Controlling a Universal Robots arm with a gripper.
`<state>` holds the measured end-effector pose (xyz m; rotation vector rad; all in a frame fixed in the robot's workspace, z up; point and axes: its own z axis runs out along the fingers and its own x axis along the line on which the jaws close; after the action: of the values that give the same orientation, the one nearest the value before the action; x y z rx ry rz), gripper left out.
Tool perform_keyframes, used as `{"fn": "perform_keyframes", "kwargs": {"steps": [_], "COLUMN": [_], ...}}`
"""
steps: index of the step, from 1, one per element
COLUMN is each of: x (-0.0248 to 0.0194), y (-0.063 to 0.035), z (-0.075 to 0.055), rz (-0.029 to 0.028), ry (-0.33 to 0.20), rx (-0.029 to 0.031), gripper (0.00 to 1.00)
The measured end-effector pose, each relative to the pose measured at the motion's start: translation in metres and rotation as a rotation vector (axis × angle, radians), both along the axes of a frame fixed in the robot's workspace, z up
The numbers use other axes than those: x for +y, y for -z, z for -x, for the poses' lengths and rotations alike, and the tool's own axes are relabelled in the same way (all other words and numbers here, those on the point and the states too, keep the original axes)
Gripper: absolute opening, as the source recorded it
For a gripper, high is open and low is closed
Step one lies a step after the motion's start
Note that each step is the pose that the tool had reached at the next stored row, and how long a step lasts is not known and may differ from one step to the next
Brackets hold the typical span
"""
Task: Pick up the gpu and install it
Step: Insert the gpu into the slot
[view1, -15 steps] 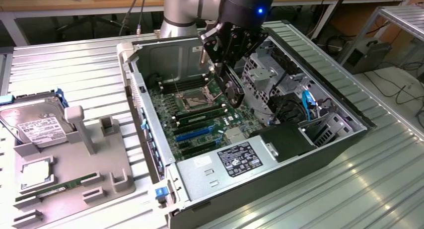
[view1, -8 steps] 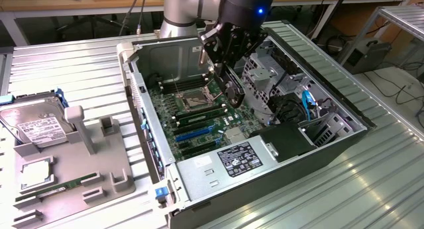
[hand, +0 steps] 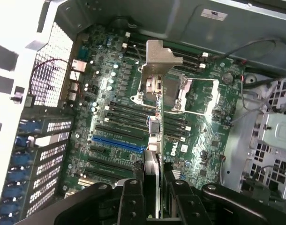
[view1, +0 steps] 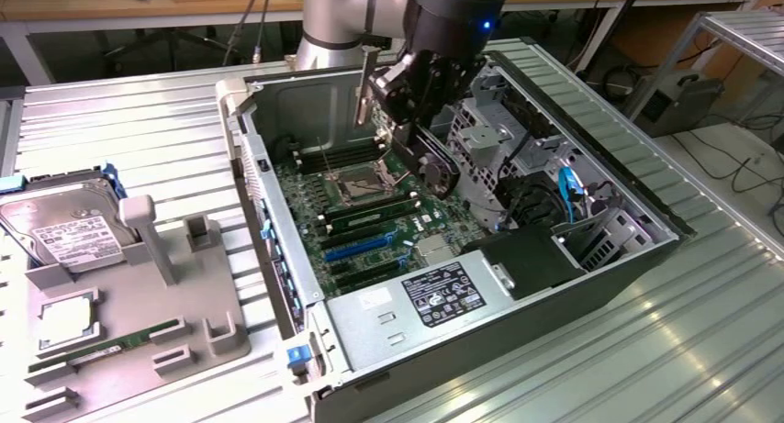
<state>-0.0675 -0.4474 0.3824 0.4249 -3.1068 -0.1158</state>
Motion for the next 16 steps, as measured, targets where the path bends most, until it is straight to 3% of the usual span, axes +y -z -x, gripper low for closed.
{"fn": "perform_keyframes", "kwargs": {"steps": [5,16], "x": [0.0,0.0], "y": [0.0027,0.0093], "z": [0.0,0.0], "rz": [0.0002,0.0008], "ry": [-0.105,-0.402], "rx": [0.0,0.0], "gripper": [0.26,0.26]}}
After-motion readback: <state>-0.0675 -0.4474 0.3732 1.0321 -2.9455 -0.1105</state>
